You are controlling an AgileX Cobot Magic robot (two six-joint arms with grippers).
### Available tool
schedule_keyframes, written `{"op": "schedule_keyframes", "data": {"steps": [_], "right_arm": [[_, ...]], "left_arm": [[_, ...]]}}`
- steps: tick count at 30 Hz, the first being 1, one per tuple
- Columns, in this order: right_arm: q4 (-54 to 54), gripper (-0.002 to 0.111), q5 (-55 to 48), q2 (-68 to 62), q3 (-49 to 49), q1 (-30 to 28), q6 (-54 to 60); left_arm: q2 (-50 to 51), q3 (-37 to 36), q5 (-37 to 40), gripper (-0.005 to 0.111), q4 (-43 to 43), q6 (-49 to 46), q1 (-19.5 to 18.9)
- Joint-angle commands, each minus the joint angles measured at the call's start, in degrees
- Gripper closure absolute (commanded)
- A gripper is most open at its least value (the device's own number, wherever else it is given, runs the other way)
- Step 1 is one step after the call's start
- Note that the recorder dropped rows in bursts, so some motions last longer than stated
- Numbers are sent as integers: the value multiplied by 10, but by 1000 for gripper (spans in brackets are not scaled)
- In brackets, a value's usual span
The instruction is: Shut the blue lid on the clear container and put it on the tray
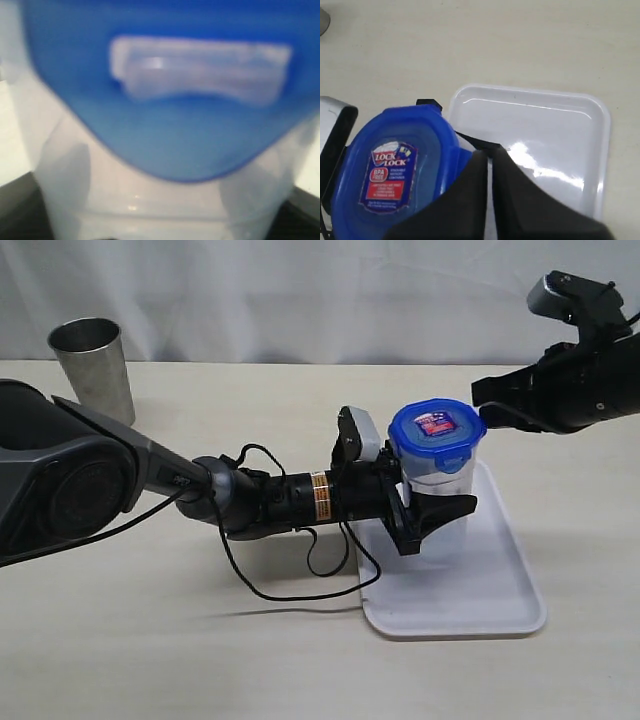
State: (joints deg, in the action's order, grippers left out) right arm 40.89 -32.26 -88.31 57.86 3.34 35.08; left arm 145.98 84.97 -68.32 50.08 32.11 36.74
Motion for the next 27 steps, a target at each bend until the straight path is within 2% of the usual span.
{"op": "schedule_keyframes", "data": {"steps": [1, 5, 11, 14, 18, 20, 27], "right_arm": [[-20, 104, -9, 26, 28, -2, -28], [-10, 104, -64, 41, 59, 5, -36], [-49, 104, -94, 41, 79, 56, -44], [-89, 104, -116, 32, 104, 62, -80], [-212, 104, -191, 12, 134, 62, -167], [-238, 104, -203, 6, 133, 62, -184], [-179, 104, -198, -17, 133, 62, -154]], "left_arm": [[-2, 4, 36, 107, 36, 1, 1], [-2, 4, 52, 107, 40, 1, -3], [-2, 4, 72, 107, 39, 1, -7], [-2, 4, 68, 107, 39, 3, -8], [-2, 4, 68, 107, 37, 3, -8], [-2, 4, 68, 107, 37, 3, -8], [-2, 4, 72, 107, 42, 3, -8]]}}
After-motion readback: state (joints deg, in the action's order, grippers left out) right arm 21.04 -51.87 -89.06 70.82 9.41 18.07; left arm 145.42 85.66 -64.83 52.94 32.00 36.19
